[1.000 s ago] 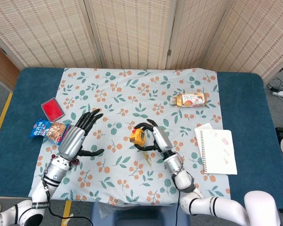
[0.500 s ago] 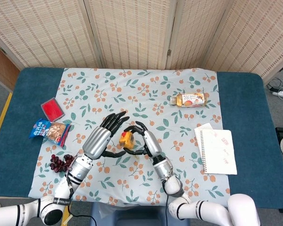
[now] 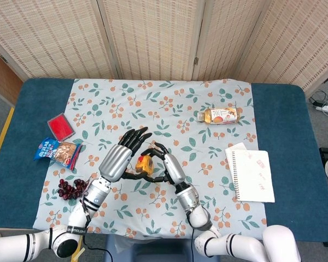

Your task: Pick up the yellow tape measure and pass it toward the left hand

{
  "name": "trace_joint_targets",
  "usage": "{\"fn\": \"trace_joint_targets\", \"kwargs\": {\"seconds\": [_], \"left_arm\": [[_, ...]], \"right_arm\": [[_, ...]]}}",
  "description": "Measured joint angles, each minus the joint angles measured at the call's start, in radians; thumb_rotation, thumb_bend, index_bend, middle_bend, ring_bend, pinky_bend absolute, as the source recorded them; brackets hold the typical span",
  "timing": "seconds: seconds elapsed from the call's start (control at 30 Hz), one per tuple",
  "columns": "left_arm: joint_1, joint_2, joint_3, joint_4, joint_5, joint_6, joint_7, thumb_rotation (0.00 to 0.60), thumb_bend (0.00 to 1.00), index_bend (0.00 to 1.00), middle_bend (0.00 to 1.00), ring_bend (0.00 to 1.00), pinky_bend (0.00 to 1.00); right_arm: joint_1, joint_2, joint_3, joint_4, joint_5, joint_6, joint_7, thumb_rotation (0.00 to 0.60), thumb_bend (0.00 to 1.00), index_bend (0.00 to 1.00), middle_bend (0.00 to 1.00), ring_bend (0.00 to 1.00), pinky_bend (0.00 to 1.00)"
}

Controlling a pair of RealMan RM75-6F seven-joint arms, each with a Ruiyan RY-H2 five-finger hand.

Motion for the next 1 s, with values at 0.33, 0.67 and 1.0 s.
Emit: {"fn": "trace_joint_targets", "kwargs": {"seconds": [0.33,0.67,1.0], "left_arm": [[-0.005,0.005,0.016,0.018,-0.001,0.007,0.005,0.6,0.24,0.09,0.03,0.07,0.0],[-0.005,0.03,0.027,0.02,0.007,0.018,0.012,0.6,0.43,0.1,0.03,0.07,0.0],[-0.001,0.055,0.033,0.007,0.013,0.028,0.009,0.6,0.45,0.11,0.03,0.07,0.0]], "right_arm": [[-0.006,0.01,-0.003,-0.02,0.006,-0.01,-0.006,0.6,0.38,0.59,0.47,0.39,0.08],[-0.009,0.015,0.001,-0.026,0.013,-0.018,-0.021,0.6,0.38,0.59,0.47,0.39,0.08],[-0.011,0.016,0.002,-0.026,0.015,-0.019,-0.029,0.6,0.38,0.59,0.47,0.39,0.08]]}}
